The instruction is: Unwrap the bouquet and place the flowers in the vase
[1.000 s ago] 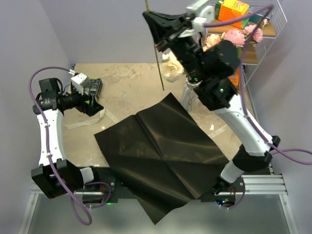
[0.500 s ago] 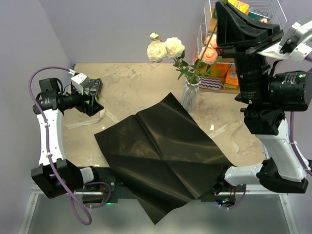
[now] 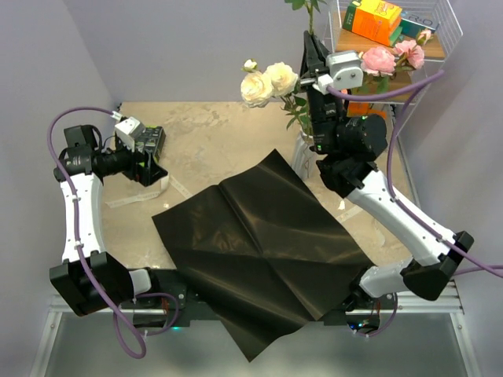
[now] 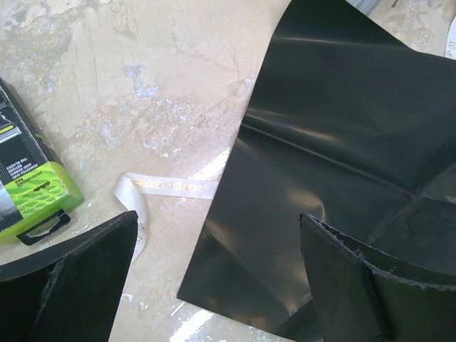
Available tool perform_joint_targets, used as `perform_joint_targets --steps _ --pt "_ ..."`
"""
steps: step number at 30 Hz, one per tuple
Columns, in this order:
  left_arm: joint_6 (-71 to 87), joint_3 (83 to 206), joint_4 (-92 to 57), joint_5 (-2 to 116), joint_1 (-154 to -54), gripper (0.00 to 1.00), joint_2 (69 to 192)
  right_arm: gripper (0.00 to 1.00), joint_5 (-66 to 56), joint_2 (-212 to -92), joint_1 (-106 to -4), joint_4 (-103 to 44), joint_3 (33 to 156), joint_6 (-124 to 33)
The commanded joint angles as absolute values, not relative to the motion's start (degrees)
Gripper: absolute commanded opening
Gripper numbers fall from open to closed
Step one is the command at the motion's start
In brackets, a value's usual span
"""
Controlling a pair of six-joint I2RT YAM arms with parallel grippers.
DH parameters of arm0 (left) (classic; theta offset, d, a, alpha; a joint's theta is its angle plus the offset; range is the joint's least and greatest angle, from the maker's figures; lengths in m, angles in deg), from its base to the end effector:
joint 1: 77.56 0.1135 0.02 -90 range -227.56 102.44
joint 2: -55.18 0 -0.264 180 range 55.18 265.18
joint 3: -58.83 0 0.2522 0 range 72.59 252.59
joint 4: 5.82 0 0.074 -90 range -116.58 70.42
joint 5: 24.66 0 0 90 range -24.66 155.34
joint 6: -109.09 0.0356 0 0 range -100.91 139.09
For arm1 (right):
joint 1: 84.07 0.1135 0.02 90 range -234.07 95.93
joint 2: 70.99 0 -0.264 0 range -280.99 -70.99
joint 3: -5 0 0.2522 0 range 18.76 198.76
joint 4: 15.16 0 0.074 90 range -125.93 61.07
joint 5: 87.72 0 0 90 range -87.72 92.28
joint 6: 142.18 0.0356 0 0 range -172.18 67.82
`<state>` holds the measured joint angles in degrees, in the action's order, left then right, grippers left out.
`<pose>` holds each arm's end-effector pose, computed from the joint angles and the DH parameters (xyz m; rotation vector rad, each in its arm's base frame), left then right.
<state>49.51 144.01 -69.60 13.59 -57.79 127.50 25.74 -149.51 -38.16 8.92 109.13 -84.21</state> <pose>0.2412 0.0570 0.3466 0.5547 2.0568 -0.6062 0.1938 0.1797 0.5626 -0.1311 0.7855 0.0853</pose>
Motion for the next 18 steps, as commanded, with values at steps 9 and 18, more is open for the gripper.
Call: perform_joint_targets --steps 9,18 --pt "48.89 144.93 -66.34 12.16 -57.43 0.99 128.92 0.0 28.2 -151.31 -46.89 31.17 103.23 -81.71" --pt "49.24 145.36 -65.9 12.96 -57.34 0.99 130.24 0.0 30.83 -155.71 -49.61 42.68 99.36 -83.73"
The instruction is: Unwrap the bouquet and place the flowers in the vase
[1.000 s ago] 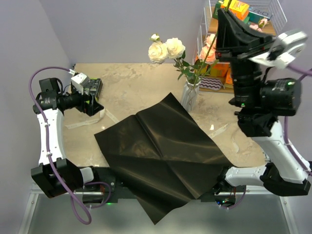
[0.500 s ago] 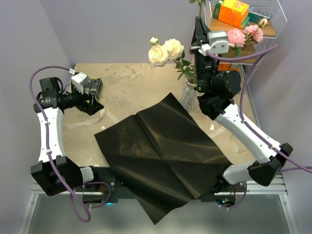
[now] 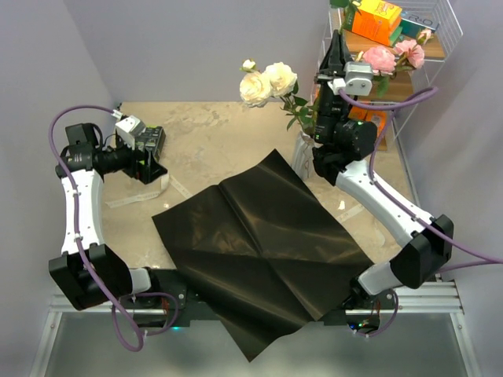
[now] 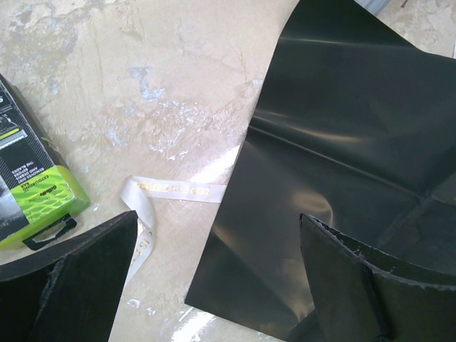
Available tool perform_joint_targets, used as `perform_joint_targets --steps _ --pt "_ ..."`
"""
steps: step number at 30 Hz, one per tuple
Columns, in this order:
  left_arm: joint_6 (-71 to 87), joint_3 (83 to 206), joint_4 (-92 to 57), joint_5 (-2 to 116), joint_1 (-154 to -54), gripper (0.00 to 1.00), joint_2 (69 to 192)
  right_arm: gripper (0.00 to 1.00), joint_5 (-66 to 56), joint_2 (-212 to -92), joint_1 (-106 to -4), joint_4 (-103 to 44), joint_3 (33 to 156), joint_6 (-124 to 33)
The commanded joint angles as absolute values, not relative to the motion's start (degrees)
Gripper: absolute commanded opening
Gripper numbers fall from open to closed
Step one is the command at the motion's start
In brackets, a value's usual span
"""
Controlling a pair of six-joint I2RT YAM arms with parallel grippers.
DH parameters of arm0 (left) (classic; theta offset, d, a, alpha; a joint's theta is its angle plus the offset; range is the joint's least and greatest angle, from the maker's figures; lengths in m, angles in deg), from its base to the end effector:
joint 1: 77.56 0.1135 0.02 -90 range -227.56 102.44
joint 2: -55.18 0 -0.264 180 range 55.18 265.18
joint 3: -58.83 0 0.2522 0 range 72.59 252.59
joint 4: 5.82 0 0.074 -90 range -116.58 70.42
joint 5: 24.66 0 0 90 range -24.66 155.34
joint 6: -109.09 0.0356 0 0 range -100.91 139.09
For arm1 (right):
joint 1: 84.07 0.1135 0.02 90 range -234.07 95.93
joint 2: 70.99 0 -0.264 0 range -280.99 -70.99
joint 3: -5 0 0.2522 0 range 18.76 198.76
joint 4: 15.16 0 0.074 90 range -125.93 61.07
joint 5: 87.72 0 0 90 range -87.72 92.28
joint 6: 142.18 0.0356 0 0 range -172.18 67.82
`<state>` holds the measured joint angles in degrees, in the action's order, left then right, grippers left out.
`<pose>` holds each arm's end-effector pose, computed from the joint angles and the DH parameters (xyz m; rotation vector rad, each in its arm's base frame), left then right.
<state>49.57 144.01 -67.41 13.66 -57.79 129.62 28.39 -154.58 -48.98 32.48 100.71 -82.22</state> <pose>0.2519 0.0609 0.3403 0.5558 2.0563 -0.6035 0.2467 0.1542 0.5203 0.0959 0.6762 -0.0356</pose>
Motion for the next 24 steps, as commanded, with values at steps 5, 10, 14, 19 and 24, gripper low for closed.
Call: perform_joint_targets --steps 5,10,14,19,24 --pt "49.07 145.37 -65.46 12.87 -57.34 0.99 130.77 0.0 31.55 -157.3 -50.4 45.86 96.99 -83.9" --pt "48.98 145.19 -65.19 12.87 -57.34 0.99 131.38 0.0 31.9 -158.88 -50.76 48.5 94.61 -85.92" --pt "49.06 145.02 -64.93 13.22 -57.34 0.99 131.65 0.0 31.64 -159.06 -51.11 49.29 93.56 -85.75" --pt "49.24 144.93 -64.93 13.22 -57.34 0.99 131.74 0.0 31.72 -159.85 -51.37 50.53 91.98 -86.45" --pt "48.63 145.19 -65.1 13.4 -57.43 0.99 131.91 0.0 32.6 -159.59 -51.29 50.35 89.34 -85.84"
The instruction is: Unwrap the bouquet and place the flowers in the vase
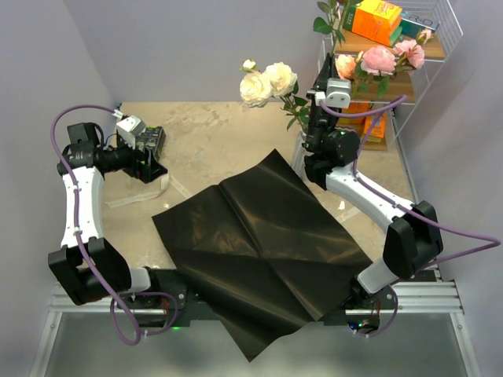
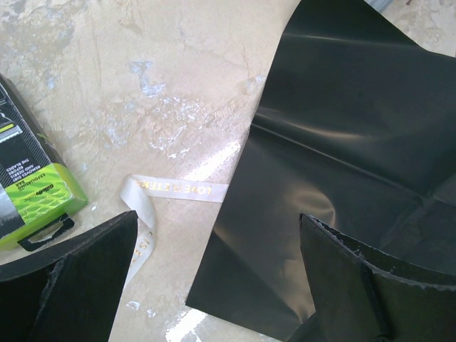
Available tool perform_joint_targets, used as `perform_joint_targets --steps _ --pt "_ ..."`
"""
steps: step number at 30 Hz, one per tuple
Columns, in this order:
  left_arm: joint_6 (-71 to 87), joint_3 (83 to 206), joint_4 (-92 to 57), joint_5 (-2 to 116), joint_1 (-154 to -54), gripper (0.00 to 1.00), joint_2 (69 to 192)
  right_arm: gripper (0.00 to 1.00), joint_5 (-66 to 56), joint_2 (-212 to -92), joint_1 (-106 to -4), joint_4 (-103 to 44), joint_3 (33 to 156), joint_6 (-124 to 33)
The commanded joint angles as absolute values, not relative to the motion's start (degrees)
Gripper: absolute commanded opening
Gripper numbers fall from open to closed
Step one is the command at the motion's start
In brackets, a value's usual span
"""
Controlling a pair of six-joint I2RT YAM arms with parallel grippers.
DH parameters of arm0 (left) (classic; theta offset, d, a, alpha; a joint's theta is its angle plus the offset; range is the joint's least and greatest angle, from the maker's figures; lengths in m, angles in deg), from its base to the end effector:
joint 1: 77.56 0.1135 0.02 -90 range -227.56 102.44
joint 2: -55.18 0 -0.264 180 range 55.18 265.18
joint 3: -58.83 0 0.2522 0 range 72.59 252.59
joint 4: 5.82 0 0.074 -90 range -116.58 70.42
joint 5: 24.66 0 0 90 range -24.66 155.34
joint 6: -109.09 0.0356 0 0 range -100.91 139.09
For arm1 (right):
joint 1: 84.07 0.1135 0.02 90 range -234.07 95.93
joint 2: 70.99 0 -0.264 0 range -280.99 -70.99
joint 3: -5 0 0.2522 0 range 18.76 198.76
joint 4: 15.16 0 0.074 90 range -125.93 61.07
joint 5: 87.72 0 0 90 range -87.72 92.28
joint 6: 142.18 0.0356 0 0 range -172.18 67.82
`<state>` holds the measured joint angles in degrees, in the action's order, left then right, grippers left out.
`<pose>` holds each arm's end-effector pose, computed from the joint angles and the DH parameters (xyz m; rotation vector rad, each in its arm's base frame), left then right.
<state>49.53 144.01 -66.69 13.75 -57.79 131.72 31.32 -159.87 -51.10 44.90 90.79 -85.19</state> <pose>0.2605 0.0640 0.3322 0.5454 2.0755 -0.6193 0.2812 0.1618 0.4520 0.1061 0.7413 -0.1467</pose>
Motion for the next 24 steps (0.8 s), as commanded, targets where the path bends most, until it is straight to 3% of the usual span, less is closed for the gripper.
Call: perform_joint_targets --steps 1,5,10,17,20,24 --pt "48.54 145.36 -65.37 13.31 -57.34 0.99 131.83 0.0 32.86 -159.58 -51.37 50.26 88.9 -85.23" --pt "48.1 145.37 -65.2 13.75 -57.43 0.99 130.95 0.01 34.53 -158.88 -51.37 45.19 86.97 -82.24" --pt "47.92 145.1 -65.11 14.1 -57.34 0.99 130.77 0.11 35.24 -156.34 -51.29 38.59 84.95 -76.45" --pt "48.27 144.31 -64.93 14.27 -57.43 0.99 129.72 0.61 32.87 -152.65 -51.29 20.52 86.52 -69.24" --pt "48.1 143.26 -64.14 14.45 -57.34 0.99 129.1 0.68 31.81 -150.63 -51.2 14.08 86.62 -66.51" --pt "47.83 143.7 -64.84 13.92 -57.34 0.99 129.19 0.7 30.94 -145.8 -51.11 8.09 86.35 -64.4"
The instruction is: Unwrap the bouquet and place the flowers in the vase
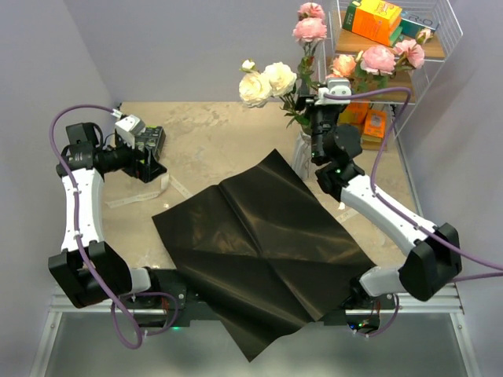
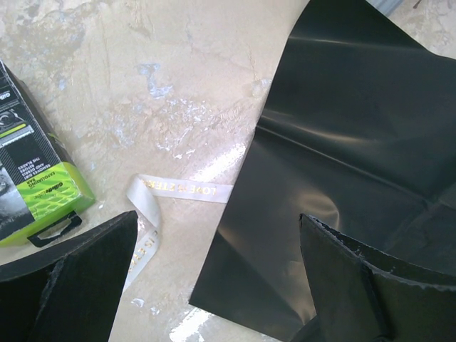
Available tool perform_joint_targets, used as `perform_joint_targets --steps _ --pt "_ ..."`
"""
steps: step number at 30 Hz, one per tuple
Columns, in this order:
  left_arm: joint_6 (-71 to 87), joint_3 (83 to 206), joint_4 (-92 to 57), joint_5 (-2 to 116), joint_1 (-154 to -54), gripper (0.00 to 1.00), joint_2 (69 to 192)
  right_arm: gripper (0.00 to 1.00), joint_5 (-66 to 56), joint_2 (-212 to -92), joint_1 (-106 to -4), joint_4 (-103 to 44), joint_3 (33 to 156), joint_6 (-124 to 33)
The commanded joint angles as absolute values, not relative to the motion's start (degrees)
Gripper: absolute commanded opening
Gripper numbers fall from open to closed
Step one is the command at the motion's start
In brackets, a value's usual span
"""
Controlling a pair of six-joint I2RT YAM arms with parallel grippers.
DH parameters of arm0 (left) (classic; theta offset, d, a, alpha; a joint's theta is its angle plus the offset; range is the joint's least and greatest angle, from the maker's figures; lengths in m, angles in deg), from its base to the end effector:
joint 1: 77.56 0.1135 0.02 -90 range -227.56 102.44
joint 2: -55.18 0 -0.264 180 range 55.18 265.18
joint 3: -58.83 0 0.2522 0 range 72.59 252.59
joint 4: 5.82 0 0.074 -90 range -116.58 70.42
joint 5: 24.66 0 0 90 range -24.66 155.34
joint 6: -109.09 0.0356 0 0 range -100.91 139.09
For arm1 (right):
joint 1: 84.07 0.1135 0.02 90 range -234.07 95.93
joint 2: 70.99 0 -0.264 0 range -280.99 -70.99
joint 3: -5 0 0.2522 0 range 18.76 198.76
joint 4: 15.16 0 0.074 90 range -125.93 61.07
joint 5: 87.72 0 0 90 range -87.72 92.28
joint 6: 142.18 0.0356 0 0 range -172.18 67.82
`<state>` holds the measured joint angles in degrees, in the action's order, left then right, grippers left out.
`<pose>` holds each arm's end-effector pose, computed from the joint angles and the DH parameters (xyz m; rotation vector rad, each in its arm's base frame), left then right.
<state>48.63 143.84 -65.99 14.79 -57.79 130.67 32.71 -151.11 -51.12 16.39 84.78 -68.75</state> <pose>0.2576 0.0634 0.3361 0.5348 2.0726 -0.5909 0.2753 0.1570 0.4263 0.0195 1.1075 -0.0163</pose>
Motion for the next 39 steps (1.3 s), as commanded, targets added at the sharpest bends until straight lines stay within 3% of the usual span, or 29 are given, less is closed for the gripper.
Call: perform_joint_targets --steps 1,6,13,16,24,39 --pt "47.83 143.87 -65.02 13.57 -57.34 0.99 129.01 0.71 30.58 -145.09 -51.11 5.9 86.18 -63.7" --pt "47.13 143.78 -65.19 13.48 -57.34 0.99 128.13 0.72 26.37 -139.47 -50.67 -1.75 87.05 -60.53" --pt "46.17 143.87 -66.25 13.66 -57.34 0.99 126.11 0.81 18.01 -132.87 -49.88 -25.72 93.03 -52.98" --pt "45.81 143.52 -66.78 14.18 -57.34 0.99 125.32 0.99 17.92 -130.32 -49.88 -32.33 93.38 -49.46" --pt "46.25 140.97 -67.48 17.7 -57.34 0.99 122.42 0.99 21.78 -129.35 -49.88 -48.78 89.26 -40.24" --pt "47.57 134.47 -65.56 20.08 -57.34 0.99 117.06 0.99 18.36 -124.17 -49.88 -48.52 79.41 -31.17"
